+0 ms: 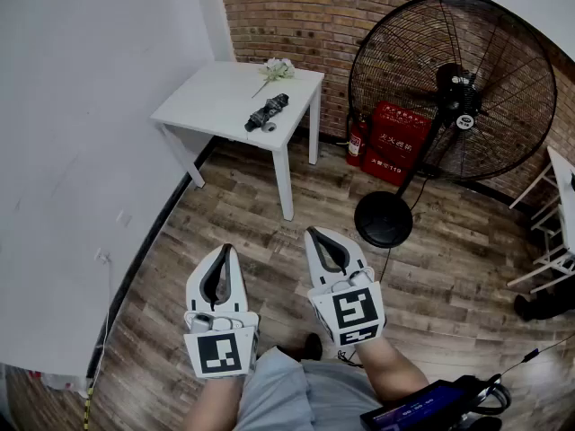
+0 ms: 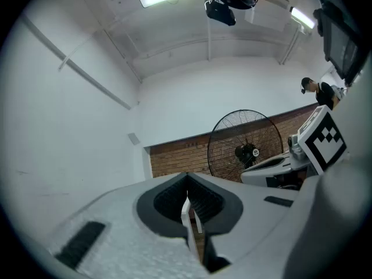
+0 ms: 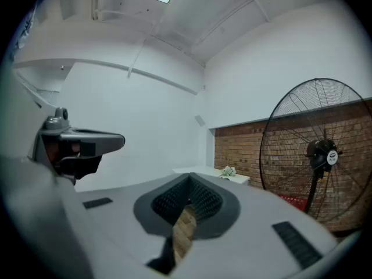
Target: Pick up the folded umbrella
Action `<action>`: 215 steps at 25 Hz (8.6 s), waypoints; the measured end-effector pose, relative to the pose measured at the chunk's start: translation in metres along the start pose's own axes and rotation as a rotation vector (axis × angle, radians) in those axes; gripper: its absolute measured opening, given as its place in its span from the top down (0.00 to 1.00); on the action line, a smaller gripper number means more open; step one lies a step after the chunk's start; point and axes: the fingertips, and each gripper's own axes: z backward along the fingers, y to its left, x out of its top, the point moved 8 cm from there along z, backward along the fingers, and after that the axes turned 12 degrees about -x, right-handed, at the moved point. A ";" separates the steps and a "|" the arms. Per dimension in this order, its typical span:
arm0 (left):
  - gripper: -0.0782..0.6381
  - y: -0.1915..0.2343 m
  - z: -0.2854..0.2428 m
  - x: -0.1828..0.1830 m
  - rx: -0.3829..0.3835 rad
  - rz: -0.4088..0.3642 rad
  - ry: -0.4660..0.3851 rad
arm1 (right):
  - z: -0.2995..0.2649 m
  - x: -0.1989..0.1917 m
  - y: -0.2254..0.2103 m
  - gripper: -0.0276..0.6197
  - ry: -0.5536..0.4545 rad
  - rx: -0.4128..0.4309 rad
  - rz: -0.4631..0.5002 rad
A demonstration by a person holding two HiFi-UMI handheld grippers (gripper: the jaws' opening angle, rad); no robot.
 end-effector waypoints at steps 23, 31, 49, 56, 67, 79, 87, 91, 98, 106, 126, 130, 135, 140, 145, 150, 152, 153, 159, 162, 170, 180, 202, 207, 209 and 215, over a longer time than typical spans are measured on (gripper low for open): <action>0.88 -0.010 -0.020 -0.006 0.029 -0.011 0.026 | -0.017 -0.014 -0.014 0.50 -0.035 0.087 -0.043; 0.88 0.016 -0.036 -0.019 0.024 0.004 0.028 | -0.047 -0.018 -0.009 0.51 -0.026 0.070 -0.017; 0.88 0.188 -0.149 -0.095 0.001 0.066 0.096 | -0.243 -0.034 0.039 0.55 0.051 0.024 -0.002; 0.88 0.267 -0.190 -0.100 -0.009 0.053 0.063 | -0.320 -0.016 0.066 0.56 0.029 -0.006 0.003; 0.88 0.331 -0.242 -0.089 -0.059 0.023 -0.015 | -0.383 0.020 0.072 0.58 -0.034 -0.094 0.030; 0.88 0.342 -0.282 -0.112 -0.113 0.034 -0.001 | -0.417 0.008 0.059 0.59 -0.020 -0.152 0.038; 0.88 0.364 -0.333 -0.131 -0.121 0.051 0.031 | -0.475 -0.004 0.043 0.58 0.025 -0.151 0.032; 0.88 0.378 -0.369 -0.140 -0.130 0.058 0.058 | -0.510 -0.011 0.029 0.58 0.052 -0.163 0.022; 0.88 0.395 -0.440 -0.146 -0.164 0.056 0.077 | -0.569 -0.017 -0.004 0.58 0.081 -0.198 -0.007; 0.88 0.403 -0.516 -0.146 -0.229 0.021 0.082 | -0.625 -0.020 -0.039 0.58 0.073 -0.237 -0.040; 0.88 0.455 -0.596 -0.122 -0.267 -0.025 -0.001 | -0.710 0.011 -0.069 0.57 0.023 -0.336 -0.043; 0.88 0.470 -0.612 -0.137 -0.314 -0.003 0.037 | -0.725 -0.003 -0.066 0.55 0.087 -0.380 -0.060; 0.88 0.486 -0.634 -0.171 -0.401 0.024 0.082 | -0.745 -0.036 -0.058 0.53 0.170 -0.453 -0.074; 0.88 0.484 -0.657 -0.188 -0.486 0.039 0.145 | -0.752 -0.066 -0.063 0.51 0.271 -0.513 -0.119; 0.88 0.487 -0.678 -0.219 -0.543 0.046 0.202 | -0.759 -0.111 -0.059 0.47 0.369 -0.565 -0.157; 0.88 0.483 -0.692 -0.243 -0.590 0.068 0.262 | -0.758 -0.151 -0.054 0.41 0.476 -0.610 -0.205; 0.88 0.481 -0.696 -0.251 -0.606 0.074 0.285 | -0.756 -0.163 -0.052 0.39 0.521 -0.630 -0.222; 0.88 0.480 -0.698 -0.255 -0.614 0.073 0.291 | -0.754 -0.169 -0.052 0.37 0.543 -0.641 -0.230; 0.88 0.481 -0.706 -0.278 -0.650 0.082 0.326 | -0.747 -0.205 -0.043 0.32 0.638 -0.671 -0.280; 0.88 0.482 -0.709 -0.287 -0.660 0.088 0.340 | -0.745 -0.214 -0.043 0.32 0.668 -0.679 -0.325; 0.88 0.482 -0.715 -0.296 -0.674 0.098 0.353 | -0.750 -0.223 -0.042 0.32 0.724 -0.649 -0.444; 0.88 0.489 -0.722 -0.297 -0.657 0.107 0.357 | -0.759 -0.226 -0.042 0.32 0.813 -0.638 -0.452; 0.88 0.493 -0.717 -0.281 -0.630 0.118 0.318 | -0.758 -0.222 -0.043 0.61 0.819 -0.598 -0.529; 0.88 0.500 -0.715 -0.277 -0.617 0.115 0.304 | -0.763 -0.220 -0.037 0.64 0.798 -0.571 -0.545; 0.88 0.501 -0.714 -0.275 -0.609 0.114 0.304 | -0.764 -0.219 -0.036 0.64 0.788 -0.560 -0.548; 0.88 0.503 -0.711 -0.268 -0.595 0.107 0.297 | -0.768 -0.209 -0.037 0.65 0.745 -0.547 -0.532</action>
